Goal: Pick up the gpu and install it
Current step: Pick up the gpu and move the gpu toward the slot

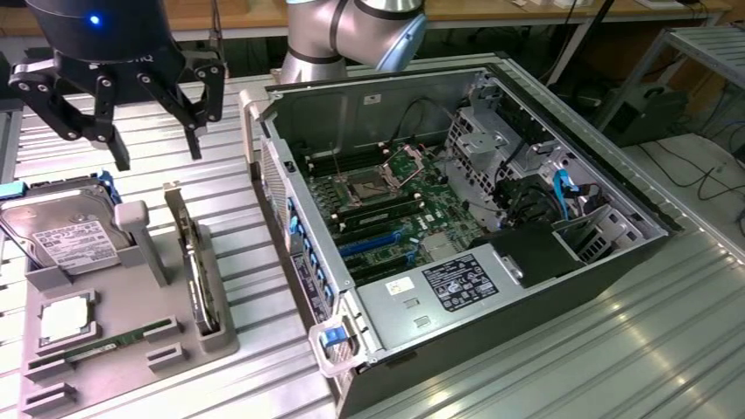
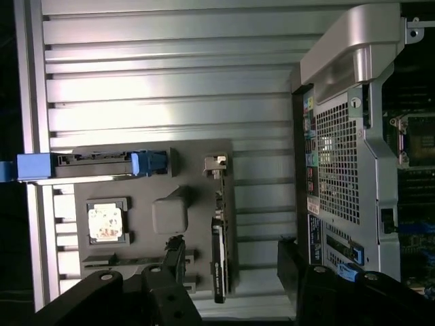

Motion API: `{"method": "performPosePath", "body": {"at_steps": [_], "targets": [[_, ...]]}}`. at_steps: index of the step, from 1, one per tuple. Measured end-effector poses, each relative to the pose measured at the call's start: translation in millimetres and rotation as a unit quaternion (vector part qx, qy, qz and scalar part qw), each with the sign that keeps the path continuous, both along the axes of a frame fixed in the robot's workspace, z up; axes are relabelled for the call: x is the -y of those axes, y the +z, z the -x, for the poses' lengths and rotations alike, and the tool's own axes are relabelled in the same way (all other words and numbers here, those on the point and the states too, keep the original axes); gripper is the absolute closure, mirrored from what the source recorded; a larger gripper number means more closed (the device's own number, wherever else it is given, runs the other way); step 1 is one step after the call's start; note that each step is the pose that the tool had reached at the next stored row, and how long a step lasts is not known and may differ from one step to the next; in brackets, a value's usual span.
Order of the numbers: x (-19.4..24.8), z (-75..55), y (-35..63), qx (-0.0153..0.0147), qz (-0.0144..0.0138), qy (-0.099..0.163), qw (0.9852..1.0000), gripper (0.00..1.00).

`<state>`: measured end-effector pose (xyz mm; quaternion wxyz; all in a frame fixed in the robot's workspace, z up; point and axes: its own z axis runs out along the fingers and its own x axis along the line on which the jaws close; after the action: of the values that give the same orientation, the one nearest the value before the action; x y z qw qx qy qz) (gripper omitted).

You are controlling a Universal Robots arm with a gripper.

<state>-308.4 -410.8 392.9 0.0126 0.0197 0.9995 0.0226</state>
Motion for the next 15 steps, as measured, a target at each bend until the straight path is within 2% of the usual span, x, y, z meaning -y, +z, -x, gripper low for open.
{"method": "performPosePath", "body": {"at_steps": [7,15], "targets": [[4.2,0.0,-3.1,0.0,0.0,0.037,0.9993,0.34],[13.2,0.0,-11.3,0.0,-0.0001,0.042,0.9991,0.34]]}}
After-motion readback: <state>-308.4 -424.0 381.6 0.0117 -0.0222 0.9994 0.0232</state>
